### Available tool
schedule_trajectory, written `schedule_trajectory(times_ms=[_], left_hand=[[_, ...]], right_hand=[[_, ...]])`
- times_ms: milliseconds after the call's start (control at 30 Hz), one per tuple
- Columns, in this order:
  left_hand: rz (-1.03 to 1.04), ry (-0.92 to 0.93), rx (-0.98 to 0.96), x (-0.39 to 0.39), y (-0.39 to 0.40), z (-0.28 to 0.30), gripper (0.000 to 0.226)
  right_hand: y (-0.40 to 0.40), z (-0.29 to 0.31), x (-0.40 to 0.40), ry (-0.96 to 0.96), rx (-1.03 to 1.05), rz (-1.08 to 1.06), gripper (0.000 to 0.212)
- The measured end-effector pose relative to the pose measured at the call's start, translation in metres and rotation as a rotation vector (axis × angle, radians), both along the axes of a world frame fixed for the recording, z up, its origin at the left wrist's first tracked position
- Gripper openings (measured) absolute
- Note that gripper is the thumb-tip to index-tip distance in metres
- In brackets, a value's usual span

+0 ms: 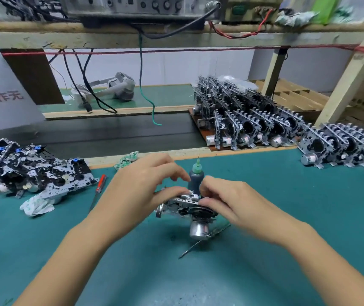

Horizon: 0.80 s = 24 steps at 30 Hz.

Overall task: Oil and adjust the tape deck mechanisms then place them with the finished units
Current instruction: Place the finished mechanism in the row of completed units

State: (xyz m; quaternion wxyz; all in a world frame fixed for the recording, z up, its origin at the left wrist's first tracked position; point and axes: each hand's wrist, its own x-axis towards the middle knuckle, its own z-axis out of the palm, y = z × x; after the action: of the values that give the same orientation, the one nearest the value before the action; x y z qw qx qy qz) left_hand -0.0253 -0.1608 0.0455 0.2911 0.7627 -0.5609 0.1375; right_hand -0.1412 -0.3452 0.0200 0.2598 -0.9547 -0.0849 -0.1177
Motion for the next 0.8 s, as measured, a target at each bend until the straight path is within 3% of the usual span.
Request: schedule_trajectory(times_ms=[67,233,467,633,700,800], left_hand=[[-0.055,-0.092,0.036,-0.009,-0.018,0.007,0.037],[-0.177,-0.160,-0.047,-0.033,-0.093,0.017,0.015],[-0.152,0.042,0.101,-0.050,-0.233,-0.008,0.035],[-0.045,0.340,0.121,-0.051,-0.296,-0.054,0.060],[0.033,0.466,0.088,-0.051,-0.313,-0.070,0.058],[0.046,0.578,0.194,-0.047,-0.337,-0.085,0.051]], right_hand=[[-0.014,0.013,-0.019,-0.042,0.057,-0.061,0.017],[-0.064,0.038,-0.067,-0.064,-0.011,-0.259,0.018],[-0.157,0.024,-0.073,-0.045,0.001,-0.619,0.025],[-0.219,-0.009,-0.035,0.029,0.006,-0.757,0.022],[-0.238,-0.016,-0.023,0.001,0.038,-0.816,0.019],[-0.257,-0.021,-0.007,-0.022,0.073,-0.897,0.016]])
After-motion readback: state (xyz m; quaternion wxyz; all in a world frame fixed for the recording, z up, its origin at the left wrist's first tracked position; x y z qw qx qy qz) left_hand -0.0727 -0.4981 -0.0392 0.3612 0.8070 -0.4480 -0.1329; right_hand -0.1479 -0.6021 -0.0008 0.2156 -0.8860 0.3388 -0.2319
